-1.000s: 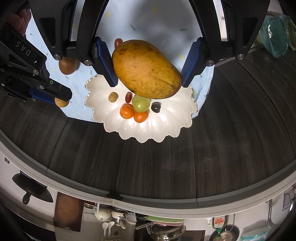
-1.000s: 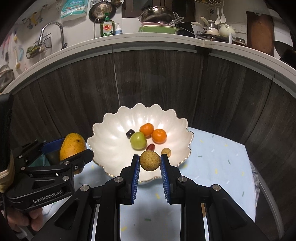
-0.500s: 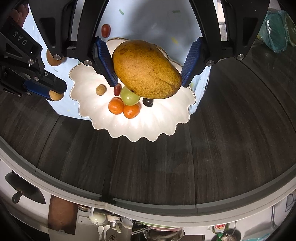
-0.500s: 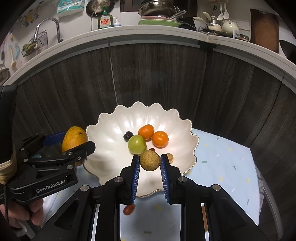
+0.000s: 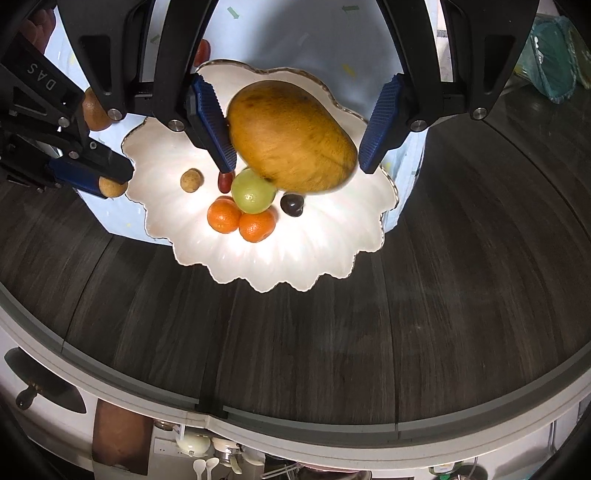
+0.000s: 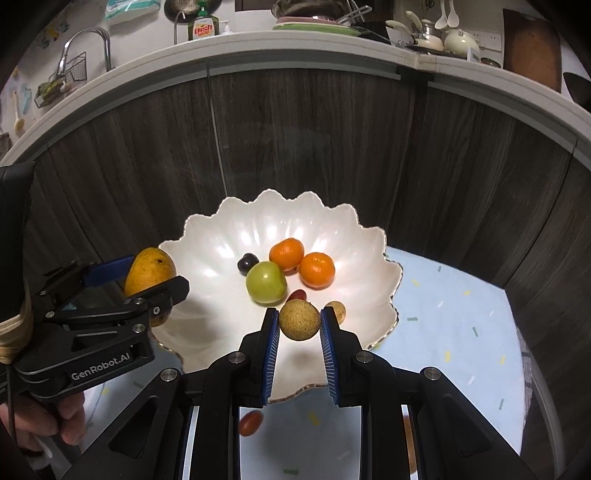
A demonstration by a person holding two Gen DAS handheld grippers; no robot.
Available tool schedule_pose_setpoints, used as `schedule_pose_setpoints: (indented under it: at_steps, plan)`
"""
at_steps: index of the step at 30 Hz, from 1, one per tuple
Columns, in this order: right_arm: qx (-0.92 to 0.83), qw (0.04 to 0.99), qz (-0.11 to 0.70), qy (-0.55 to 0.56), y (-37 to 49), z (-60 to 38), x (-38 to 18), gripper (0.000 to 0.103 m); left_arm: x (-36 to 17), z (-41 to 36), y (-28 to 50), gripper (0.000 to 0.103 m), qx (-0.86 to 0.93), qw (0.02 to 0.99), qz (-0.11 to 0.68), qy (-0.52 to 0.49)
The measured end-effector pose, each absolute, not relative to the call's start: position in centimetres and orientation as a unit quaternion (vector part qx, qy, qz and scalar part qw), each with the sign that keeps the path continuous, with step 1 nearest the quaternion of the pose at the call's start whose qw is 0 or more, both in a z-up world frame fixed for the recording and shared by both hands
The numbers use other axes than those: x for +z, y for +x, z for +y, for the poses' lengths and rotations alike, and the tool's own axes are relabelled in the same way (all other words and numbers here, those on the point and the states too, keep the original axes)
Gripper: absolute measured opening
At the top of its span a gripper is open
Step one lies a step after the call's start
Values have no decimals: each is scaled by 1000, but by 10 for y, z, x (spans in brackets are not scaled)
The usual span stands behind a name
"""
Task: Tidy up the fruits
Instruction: 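Open both grippers to release the mango and small fruit into the bowl, then withdraw both open grippers from the bowl toward the kiwi and red date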
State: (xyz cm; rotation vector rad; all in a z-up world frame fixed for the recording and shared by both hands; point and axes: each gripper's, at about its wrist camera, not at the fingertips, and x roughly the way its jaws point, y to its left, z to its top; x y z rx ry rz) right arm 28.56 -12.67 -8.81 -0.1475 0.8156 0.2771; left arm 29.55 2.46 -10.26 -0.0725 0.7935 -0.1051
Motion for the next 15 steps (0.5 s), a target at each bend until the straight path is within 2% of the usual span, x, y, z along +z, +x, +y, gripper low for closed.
schedule_pose_setpoints:
  at_steps: [9,10,12,14,15]
  plan:
    - [137,895,420,-59,295,-130,-100,25,-101,24,300,65,-53,922,383,-27]
    - [136,896,420,-59,294,-130,-100,28,-101,24,299,71,-52,922,384,-27]
    - [134,898,416,-60,292,-130,-99,45,-100,24,297,82,-47,924,379,-27]
    - [131,901,410,-61,290,-130,-96,55,-97,25,294,88,-40,926,374,-22]
    - [129,902,408,-61,289,-130,-95,57,-96,26,292,92,-38,927,372,-21]
